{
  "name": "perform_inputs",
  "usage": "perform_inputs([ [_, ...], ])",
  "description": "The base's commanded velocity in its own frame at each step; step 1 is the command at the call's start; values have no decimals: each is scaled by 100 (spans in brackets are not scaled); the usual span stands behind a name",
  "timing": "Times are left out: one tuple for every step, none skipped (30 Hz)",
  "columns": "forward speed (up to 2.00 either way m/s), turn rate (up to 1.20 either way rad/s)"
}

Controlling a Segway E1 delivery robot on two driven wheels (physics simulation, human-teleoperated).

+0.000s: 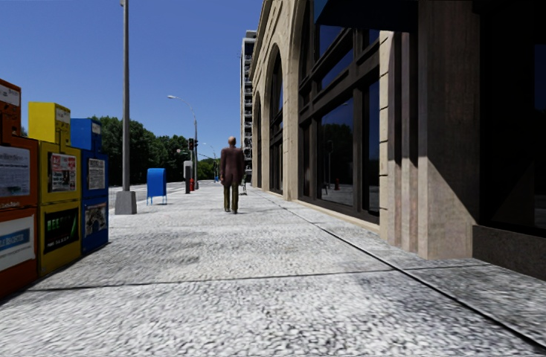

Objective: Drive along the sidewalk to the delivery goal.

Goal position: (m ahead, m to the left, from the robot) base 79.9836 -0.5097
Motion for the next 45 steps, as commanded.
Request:
perform_inputs([
  [125,0],
  [125,0],
  [125,0],
  [125,26],
  [125,70],
  [125,76],
  [125,63],
  [125,63],
  [125,0],
  [125,0],
  [125,0],
  [125,0],
  [125,0],
  [125,0],
  [125,0],
  [125,0],
  [125,5],
  [125,7],
  [125,1],
  [125,0],
  [125,0],
  [125,0],
  [125,0],
  [125,0],
  [125,0],
  [125,0],
  [125,40],
  [125,49],
  [125,44],
  [126,0],
  [126,0],
  [126,0],
  [126,0],
  [126,0],
  [126,0],
  [126,0],
  [126,0],
  [126,0],
  [126,0],
  [126,0],
  [126,0],
  [126,0],
  [126,0],
  [126,0],
  [126,0],
])
